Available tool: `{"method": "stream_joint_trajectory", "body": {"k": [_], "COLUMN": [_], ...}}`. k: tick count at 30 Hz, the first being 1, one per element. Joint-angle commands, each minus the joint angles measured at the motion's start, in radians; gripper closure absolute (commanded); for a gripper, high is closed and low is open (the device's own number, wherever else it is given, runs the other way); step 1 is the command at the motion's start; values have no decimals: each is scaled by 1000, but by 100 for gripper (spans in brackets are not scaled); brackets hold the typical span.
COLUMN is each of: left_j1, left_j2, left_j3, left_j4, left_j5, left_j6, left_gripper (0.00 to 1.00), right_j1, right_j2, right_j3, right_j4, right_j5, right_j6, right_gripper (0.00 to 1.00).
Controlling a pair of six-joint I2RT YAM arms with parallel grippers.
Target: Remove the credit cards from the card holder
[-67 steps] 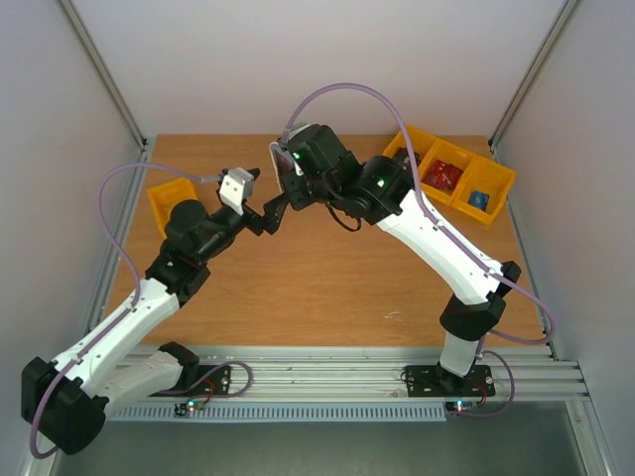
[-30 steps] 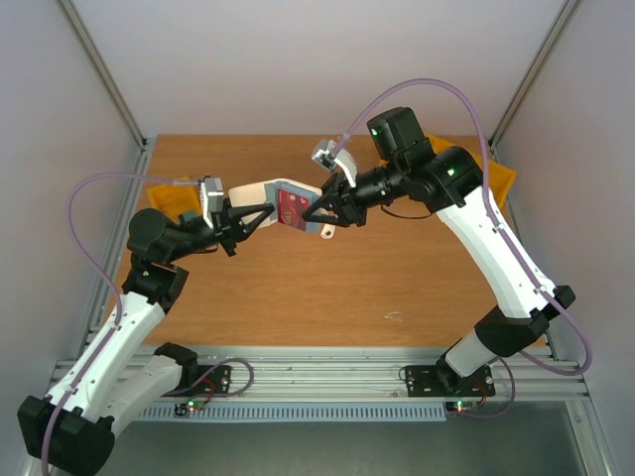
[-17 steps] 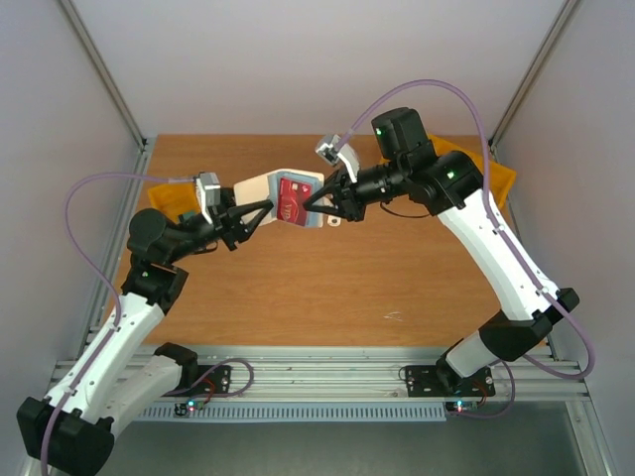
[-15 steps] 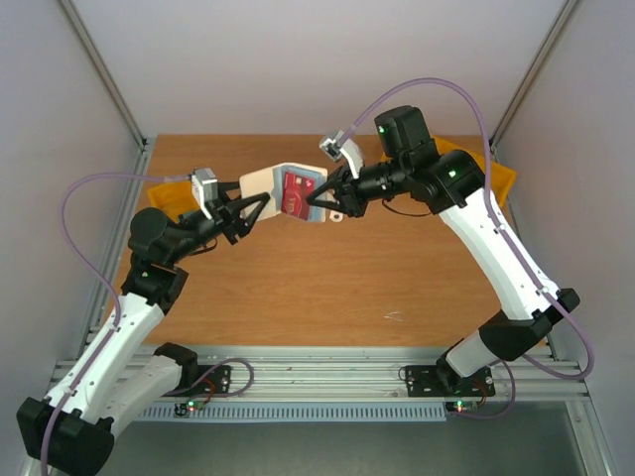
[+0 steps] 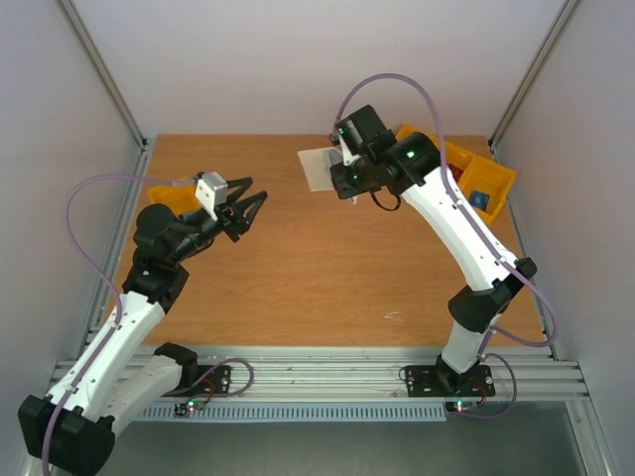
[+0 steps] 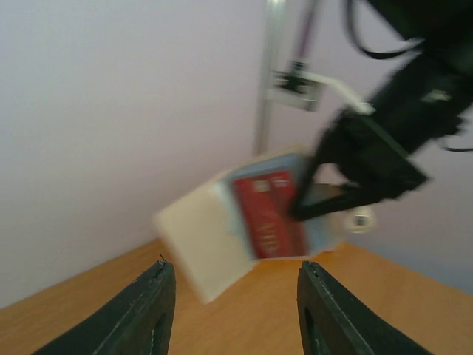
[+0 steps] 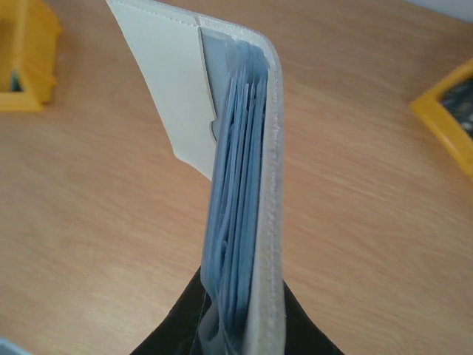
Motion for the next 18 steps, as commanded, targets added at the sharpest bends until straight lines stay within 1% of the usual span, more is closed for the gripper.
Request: {"method": "stream_joint_trajectory", "body": {"k": [1, 3, 5, 9, 13, 18], "left_j1": [-8, -22, -23, -5, 12, 24], "left_j2": [39, 48, 56, 51, 38, 34], "left_j3": [1, 4, 11, 13, 11, 14], "left_j4": [90, 101, 91, 69, 54, 62], "left_j5": [409, 470, 468, 483, 490, 497], "left_j6": [-110, -201, -247, -272, -298, -321], "left_gripper": [53, 54, 56, 58, 65, 67], "right_j1": [77, 99, 103, 103, 102, 101], "right_j2": [14, 0, -23, -99, -154, -186], "right_j3": [63, 42, 14, -84, -137, -132], "right_j4": [33, 89, 126, 187, 198, 140], "right_j5": [-90, -273, -443, -654, -790, -866], "right_j6": [-76, -163, -212, -324, -412, -499], "right_gripper": [99, 99, 99, 99, 99, 99]}}
